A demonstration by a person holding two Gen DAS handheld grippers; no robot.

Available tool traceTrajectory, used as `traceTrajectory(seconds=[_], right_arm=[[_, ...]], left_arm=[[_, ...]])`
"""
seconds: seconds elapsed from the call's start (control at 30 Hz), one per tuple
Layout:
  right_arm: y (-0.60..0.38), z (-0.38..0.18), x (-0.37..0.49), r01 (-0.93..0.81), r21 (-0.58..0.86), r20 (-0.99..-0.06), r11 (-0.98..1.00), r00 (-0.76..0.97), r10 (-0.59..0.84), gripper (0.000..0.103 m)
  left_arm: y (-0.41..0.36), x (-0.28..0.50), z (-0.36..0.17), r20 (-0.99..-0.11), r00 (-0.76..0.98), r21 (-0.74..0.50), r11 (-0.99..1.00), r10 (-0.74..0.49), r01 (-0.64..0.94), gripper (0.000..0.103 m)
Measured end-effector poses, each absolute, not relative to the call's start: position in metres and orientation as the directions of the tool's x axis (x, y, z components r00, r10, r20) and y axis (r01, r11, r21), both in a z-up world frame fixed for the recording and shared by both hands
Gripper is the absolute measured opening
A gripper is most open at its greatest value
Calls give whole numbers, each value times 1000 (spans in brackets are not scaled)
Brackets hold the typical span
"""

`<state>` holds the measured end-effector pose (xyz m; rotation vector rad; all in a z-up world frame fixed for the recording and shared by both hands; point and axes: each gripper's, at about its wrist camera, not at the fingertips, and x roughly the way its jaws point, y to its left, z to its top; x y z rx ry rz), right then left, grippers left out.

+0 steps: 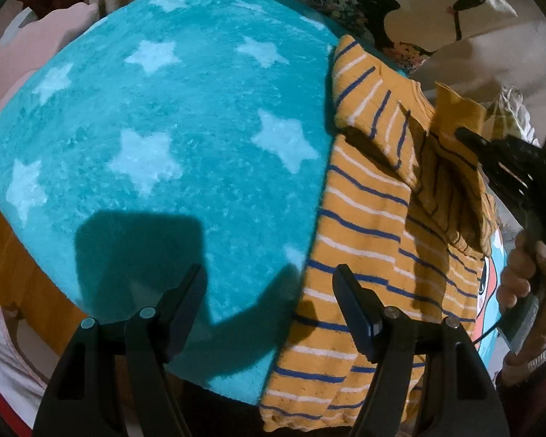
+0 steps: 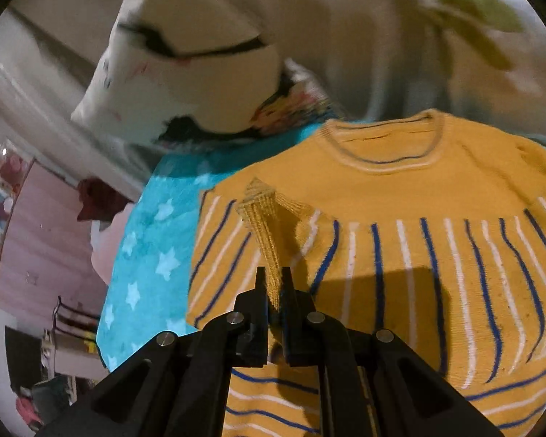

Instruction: Fold small clothes

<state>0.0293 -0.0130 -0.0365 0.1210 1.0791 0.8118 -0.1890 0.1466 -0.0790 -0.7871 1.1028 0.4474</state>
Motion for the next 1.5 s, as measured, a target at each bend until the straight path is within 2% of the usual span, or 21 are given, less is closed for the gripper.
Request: traceTrajectory(seconds=[0.2,0.3,0.37,0.43,0.53,0.7,0.87,1.1,1.17,1.23,1.33,1.4,1.5], right_arm=[[31,-54,23,-561,465,-754,685,155,638,6],[48,-73,22,-557,505,-760,660,77,646,11],[55,-82,19,-546,526,-762,652,38,647,18],[55,-88,15,-537,553,-753,637,4,658,34],[48,-81,9,-550,571,-734,609,-10,679,37],[4,-49,20,-544,561,-699,624,93,709,37],[-70,-51,63,-388,554,-714,736,233,660,37],[-163,-88,102,-145,472,-805,869,330,492,37],[-179,-89,105,-117,467,-807,877,349,476,36],[-193,-85,107,-85,461,-808,883,370,458,36],[-211,-75,107,-41,415,-820,909,415,393,48],[-221,-70,103,-23,437,-810,899,424,404,49],[-229,-60,89,-35,420,-806,907,445,391,55]], left_arm=[[152,-191,-83,-917,395,-336,660,-65,-672,70],[154,-193,-85,-916,394,-339,656,-69,-674,70],[155,-194,-85,-917,394,-338,654,-67,-676,70],[157,-193,-85,-916,396,-340,655,-68,-675,70],[158,-184,-82,-914,400,-342,663,-70,-666,70],[155,-149,-64,-890,449,-362,718,-77,-595,70],[145,-91,-44,-856,514,-349,803,-63,-483,71],[160,-31,-74,-896,444,-263,833,-23,-487,71],[167,-23,-86,-919,394,-206,838,12,-506,71],[175,-22,-93,-927,376,-213,828,-3,-519,71],[184,-23,-98,-926,375,-245,806,-31,-539,71],[188,-24,-98,-927,374,-246,805,-32,-539,72],[192,-30,-96,-924,380,-261,795,-41,-548,72]])
